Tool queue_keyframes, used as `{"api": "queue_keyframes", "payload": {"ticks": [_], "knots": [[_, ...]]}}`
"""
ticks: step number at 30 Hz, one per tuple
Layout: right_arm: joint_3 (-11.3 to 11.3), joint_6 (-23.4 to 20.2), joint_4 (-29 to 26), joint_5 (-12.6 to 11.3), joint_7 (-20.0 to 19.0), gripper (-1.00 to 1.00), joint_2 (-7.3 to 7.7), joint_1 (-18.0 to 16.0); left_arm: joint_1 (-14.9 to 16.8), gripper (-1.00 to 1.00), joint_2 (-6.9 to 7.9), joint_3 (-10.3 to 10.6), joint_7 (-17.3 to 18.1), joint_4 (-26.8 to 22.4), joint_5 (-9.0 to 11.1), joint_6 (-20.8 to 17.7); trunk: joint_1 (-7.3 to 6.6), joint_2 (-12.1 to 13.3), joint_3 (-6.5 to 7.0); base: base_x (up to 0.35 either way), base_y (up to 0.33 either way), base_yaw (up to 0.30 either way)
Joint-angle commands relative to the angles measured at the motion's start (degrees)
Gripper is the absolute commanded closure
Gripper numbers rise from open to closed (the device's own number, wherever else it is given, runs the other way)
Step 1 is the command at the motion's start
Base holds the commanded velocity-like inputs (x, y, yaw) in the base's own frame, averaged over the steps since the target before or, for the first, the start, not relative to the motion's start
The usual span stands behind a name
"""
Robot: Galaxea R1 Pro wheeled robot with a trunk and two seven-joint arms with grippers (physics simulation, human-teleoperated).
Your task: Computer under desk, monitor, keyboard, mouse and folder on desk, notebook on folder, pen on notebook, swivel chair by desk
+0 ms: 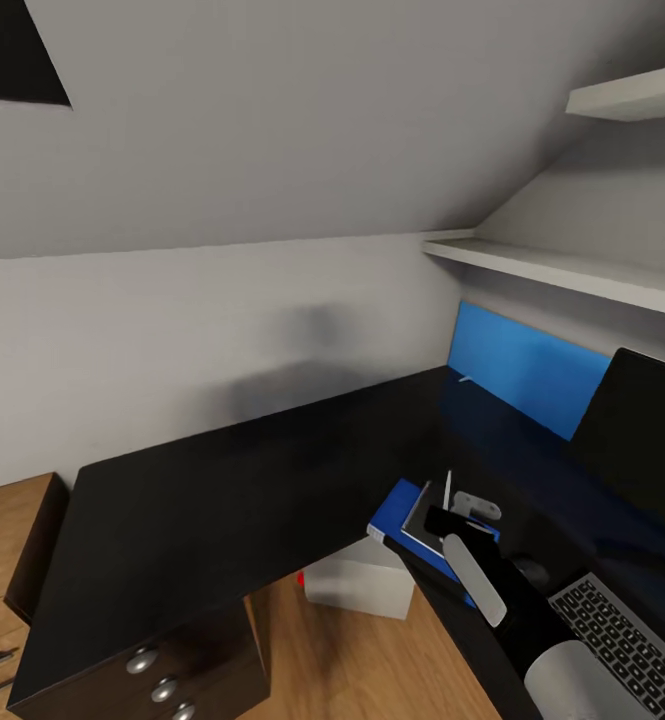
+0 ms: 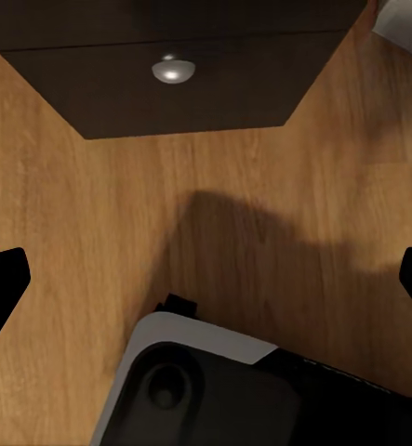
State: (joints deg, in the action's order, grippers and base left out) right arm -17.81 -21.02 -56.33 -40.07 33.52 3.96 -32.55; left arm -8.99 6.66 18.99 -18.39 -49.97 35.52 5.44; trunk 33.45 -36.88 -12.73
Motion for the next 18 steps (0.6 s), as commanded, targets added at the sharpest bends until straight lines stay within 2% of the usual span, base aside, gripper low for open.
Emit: {"api": "queue_keyframes", "payload": {"ticks": [1,4,9,13,18], "knots": [[-0.22,-0.16,0.30,-0.36,0.37,1.00,0.08,-0.12,0.02,-1.00,0.06,0.35,-0.42,-0.11,0.60,0.35,0.02,-0.08,-0.08,0.009,0.000,0.000],[-0.21,-0.15,1.71,-0.36,-0.02,1.00,0.08,-0.76,0.02,-1.00,-0.10,0.40,-0.47,-0.20,0.60,0.35,0.02,-0.08,-0.08,0.005,0.000,0.000],[-0.14,0.02,5.68,-0.36,-3.94,1.00,0.16,-2.63,0.02,-1.00,-1.06,0.43,-0.57,-0.29,0.60,0.36,1.12,-2.08,-0.98,0.001,0.000,0.000],[0.40,0.14,6.92,-0.36,-5.67,1.00,0.45,-3.20,0.02,-1.00,-1.28,0.43,-0.58,-0.30,0.60,0.36,2.00,-3.69,-1.70,0.000,0.000,0.000],[1.23,2.88,8.84,-0.36,-6.56,1.00,0.98,-3.52,0.02,-1.00,-1.45,0.42,-0.59,-0.28,0.60,0.36,3.10,-5.69,-2.59,0.000,0.000,0.000]]}}
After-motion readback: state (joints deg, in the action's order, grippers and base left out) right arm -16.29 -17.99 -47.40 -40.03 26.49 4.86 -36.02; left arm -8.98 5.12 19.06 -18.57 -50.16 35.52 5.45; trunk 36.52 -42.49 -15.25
